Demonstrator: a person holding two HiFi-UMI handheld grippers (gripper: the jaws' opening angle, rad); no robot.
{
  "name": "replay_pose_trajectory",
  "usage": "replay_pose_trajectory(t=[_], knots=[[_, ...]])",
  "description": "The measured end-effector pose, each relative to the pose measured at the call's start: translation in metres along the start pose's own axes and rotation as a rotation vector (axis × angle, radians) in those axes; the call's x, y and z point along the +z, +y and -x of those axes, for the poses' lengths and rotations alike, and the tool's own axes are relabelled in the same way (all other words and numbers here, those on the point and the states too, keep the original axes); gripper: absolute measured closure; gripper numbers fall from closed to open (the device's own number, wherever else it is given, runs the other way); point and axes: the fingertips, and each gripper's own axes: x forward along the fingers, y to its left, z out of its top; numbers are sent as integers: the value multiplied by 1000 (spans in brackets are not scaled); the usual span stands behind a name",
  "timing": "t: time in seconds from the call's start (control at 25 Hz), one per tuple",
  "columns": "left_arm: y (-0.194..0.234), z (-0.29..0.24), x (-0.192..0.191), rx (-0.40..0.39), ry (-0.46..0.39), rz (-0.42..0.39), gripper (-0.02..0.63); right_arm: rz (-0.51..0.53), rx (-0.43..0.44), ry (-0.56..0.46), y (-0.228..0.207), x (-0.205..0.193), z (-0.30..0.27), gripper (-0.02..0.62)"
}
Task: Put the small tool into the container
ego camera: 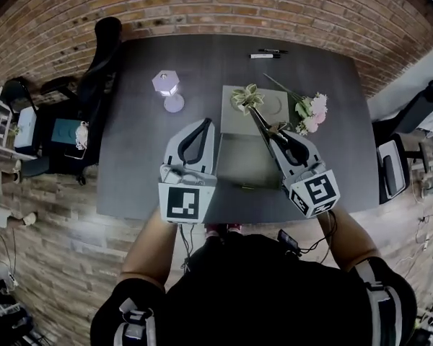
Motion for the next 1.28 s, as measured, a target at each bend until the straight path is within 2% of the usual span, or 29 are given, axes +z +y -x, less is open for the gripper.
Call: replay_pose_trajectory(t=[0.2, 0.44, 0.76, 1.28], knots=[[-9, -5, -36, -17, 56, -29, 597, 5, 47, 77, 7, -33, -12, 510], [-24, -6, -83, -36, 138, 39, 597, -12, 91, 161, 17, -69, -20, 509], [-26, -10, -120, -44, 176, 74, 597, -24, 182, 271, 37, -112, -31, 509], [-32, -13, -171, -60, 210, 127, 597, -88, 220, 446, 38, -168, -48, 509]])
